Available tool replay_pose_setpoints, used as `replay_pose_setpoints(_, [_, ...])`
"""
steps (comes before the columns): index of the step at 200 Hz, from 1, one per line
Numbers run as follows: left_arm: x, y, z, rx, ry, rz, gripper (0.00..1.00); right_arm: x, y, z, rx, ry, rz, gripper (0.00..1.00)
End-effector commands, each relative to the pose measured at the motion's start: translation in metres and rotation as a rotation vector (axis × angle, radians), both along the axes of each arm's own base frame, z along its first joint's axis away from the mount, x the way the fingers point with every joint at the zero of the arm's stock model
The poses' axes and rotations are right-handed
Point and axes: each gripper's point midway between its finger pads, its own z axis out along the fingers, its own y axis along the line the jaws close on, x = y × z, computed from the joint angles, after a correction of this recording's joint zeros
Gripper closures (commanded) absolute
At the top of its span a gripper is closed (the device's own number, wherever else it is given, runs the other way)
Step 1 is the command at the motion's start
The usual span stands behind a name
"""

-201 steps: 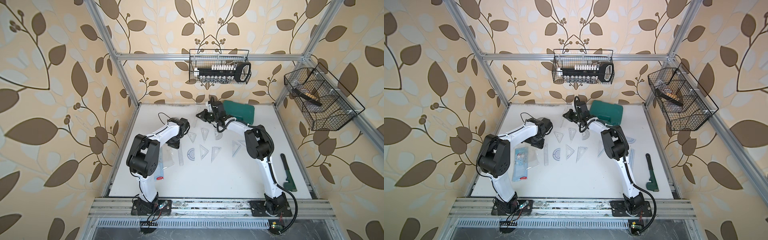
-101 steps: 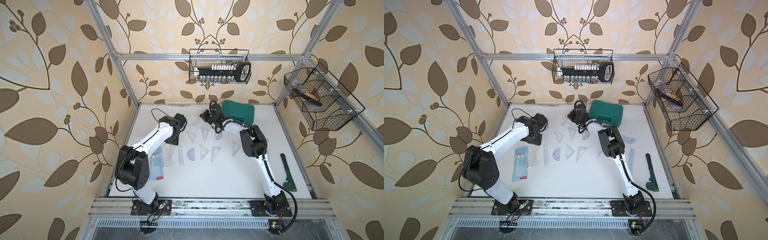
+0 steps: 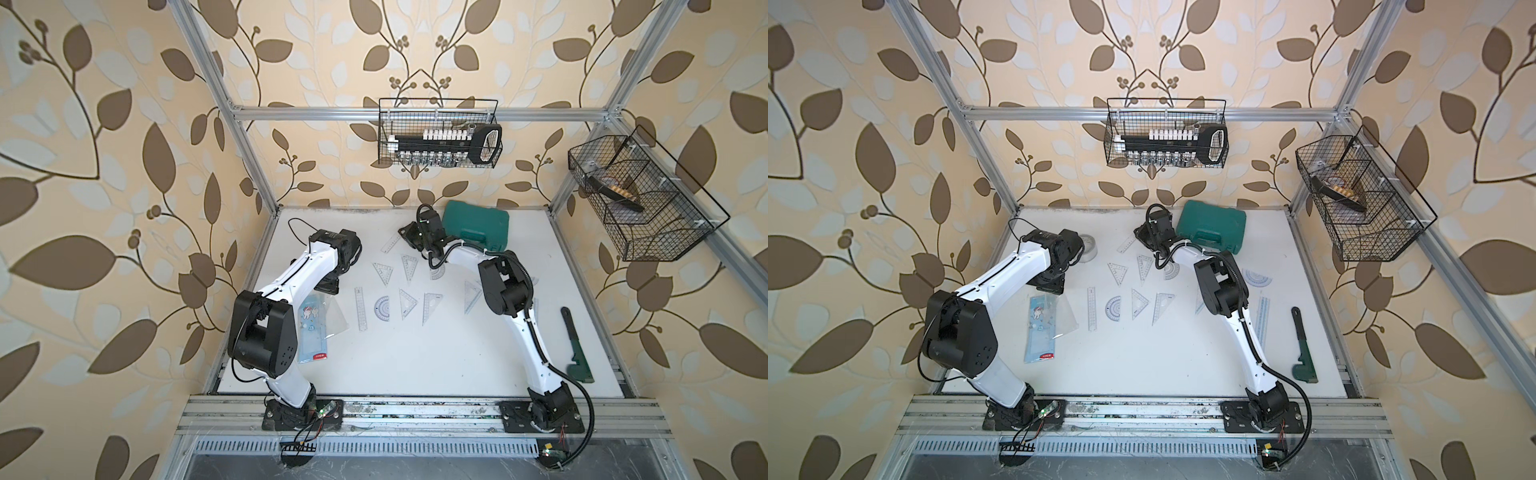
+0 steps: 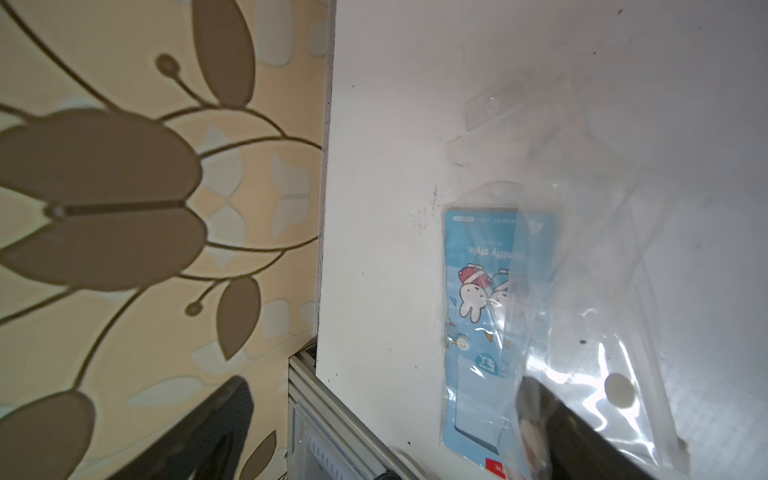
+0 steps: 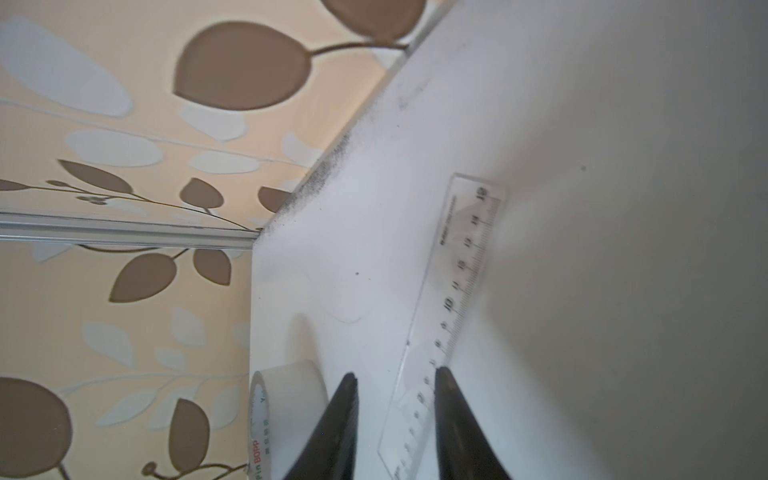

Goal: Open the ruler set and take out the ruler
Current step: Place the ruler at the center of the board, then place the ruler set bag at the center of the board.

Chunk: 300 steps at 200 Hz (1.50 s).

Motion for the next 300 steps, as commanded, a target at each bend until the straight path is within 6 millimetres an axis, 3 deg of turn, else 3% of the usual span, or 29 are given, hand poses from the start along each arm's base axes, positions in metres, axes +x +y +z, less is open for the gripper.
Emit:
replay_pose_setpoints(1, [-0.007, 0.009, 0.009, -0.005, -0.014, 0.007, 0.01, -0.008, -0.003, 0.029, 0.006, -0.045, -0.004, 0.68])
replay_pose_setpoints(31, [-0.007, 0.017, 0.0, -0.027, 0.006, 0.025, 0.01, -0.028, -0.005, 0.045, 0.024, -0.062, 0.027, 0.67])
replay_pose_setpoints(54, [-0.004, 0.017, -0.002, -0.049, 0.012, 0.033, 0.01, -0.047, -0.005, 0.068, 0.01, -0.098, 0.066, 0.65])
replay_pose_setpoints(86, [0.003, -0.007, 0.004, -0.215, -0.051, -0.022, 0.01, -0.075, -0.011, 0.104, -0.006, -0.15, 0.112, 0.61])
replay_pose_setpoints(117, [0.018, -0.065, 0.002, -0.572, -0.179, -0.152, 0.01, -0.106, -0.012, 0.128, -0.009, -0.184, 0.175, 0.59])
replay_pose_setpoints(132, [0.02, -0.075, -0.007, -0.628, -0.19, -0.144, 0.01, -0.122, -0.01, 0.133, -0.02, -0.187, 0.21, 0.58])
replay_pose_setpoints(146, [0.019, -0.07, -0.017, -0.626, -0.203, -0.102, 0.01, -0.133, -0.01, 0.136, -0.032, -0.192, 0.231, 0.58])
replay_pose_setpoints(157, [0.014, -0.067, -0.013, -0.634, -0.254, -0.086, 0.01, -0.14, -0.01, 0.139, -0.033, -0.196, 0.244, 0.58])
replay_pose_setpoints(186, [-0.017, -0.035, -0.018, -0.484, -0.215, 0.023, 0.01, -0.151, -0.005, 0.147, -0.059, -0.208, 0.303, 0.57])
replay_pose_setpoints(219, [-0.01, -0.075, 0.026, -0.937, -0.536, -0.03, 0.01, -0.169, 0.018, 0.15, -0.065, -0.206, 0.419, 0.56])
replay_pose_setpoints(235, [-0.013, -0.076, 0.042, -1.068, -0.617, -0.022, 0.01, -0.176, 0.025, 0.148, -0.076, -0.204, 0.449, 0.55])
replay_pose_setpoints(262, [-0.017, -0.063, 0.041, -1.082, -0.645, 0.024, 0.01, -0.19, 0.041, 0.145, -0.091, -0.189, 0.545, 0.55])
replay_pose_setpoints(300, [-0.01, -0.067, 0.055, -1.337, -0.751, 0.007, 0.01, -0.214, 0.076, 0.137, -0.098, -0.175, 0.734, 0.55])
